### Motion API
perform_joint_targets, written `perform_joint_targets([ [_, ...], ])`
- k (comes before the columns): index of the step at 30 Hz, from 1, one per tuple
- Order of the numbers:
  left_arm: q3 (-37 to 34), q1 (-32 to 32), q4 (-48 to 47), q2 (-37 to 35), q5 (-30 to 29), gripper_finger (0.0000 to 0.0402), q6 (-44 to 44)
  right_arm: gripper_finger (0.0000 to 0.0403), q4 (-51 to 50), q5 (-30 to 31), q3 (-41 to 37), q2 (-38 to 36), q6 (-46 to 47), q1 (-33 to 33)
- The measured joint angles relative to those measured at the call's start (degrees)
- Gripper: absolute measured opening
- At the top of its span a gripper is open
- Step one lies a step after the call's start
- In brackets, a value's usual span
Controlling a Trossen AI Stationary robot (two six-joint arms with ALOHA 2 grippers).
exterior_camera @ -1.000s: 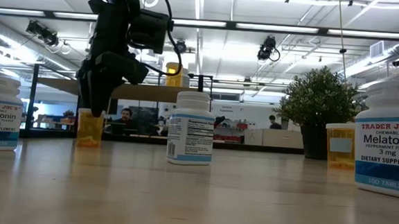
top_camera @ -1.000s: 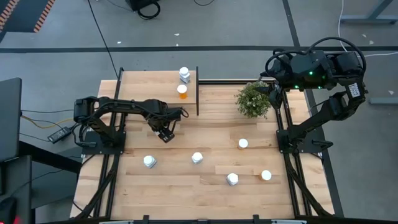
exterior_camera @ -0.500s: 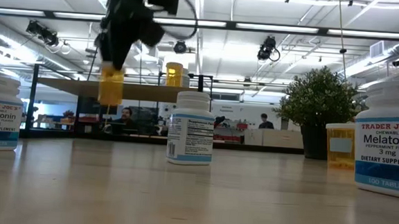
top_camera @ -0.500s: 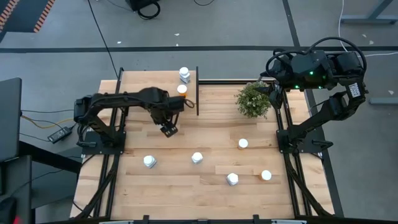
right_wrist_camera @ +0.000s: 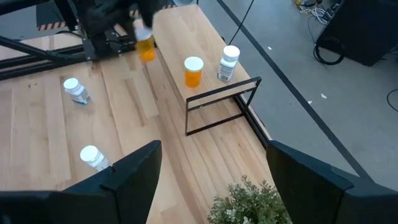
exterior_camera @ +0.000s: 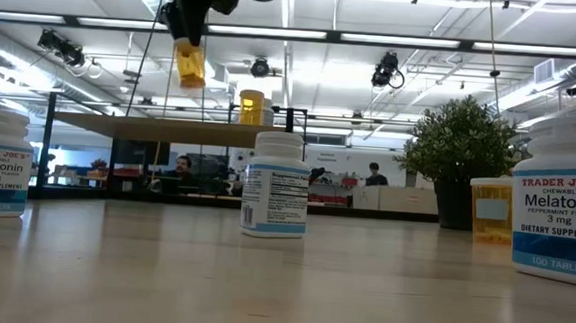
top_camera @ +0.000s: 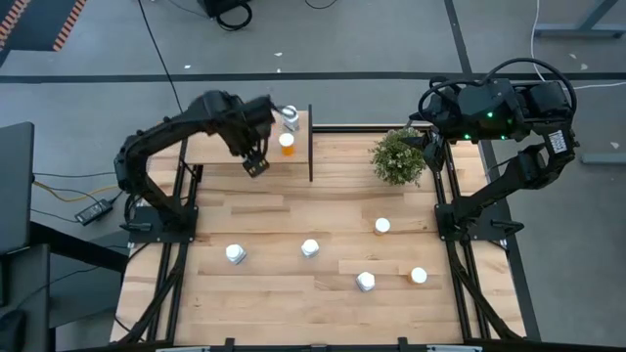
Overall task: Pick and place medicine bottles onto shelf by color
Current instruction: Put the orange pill bottle on the shelf
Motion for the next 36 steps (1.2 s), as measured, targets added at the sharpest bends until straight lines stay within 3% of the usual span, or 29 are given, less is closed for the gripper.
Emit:
perform_joint_targets([
  [8, 1.8, 9.8, 0.4, 0.2, -1.2, 0.0231, 6.6, 0.0298, 0.0, 0.0, 0.0, 0.0, 0.3, 0.0],
  [14, 2.8, 12.7, -0.3, 3.6, -1.5, 0.0233, 6.8, 0.0298, 0.0, 1.1, 0.0, 0.0, 1.1, 0.0],
  [20, 12.6, 12.7, -0.1, 10.2, -1.8, 0.0218, 6.9, 0.0298, 0.0, 1.9, 0.0, 0.0, 1.4, 0.0],
  [26, 24.0, 14.5, -0.2, 16.8, -4.4, 0.0227, 11.0, 0.0298, 0.0, 2.0, 0.0, 0.0, 2.7, 0.0],
  [36, 27.2, 18.7, -0.2, 21.7, -5.5, 0.0224, 16.6, 0.0298, 0.0, 2.0, 0.0, 0.0, 4.3, 0.0],
])
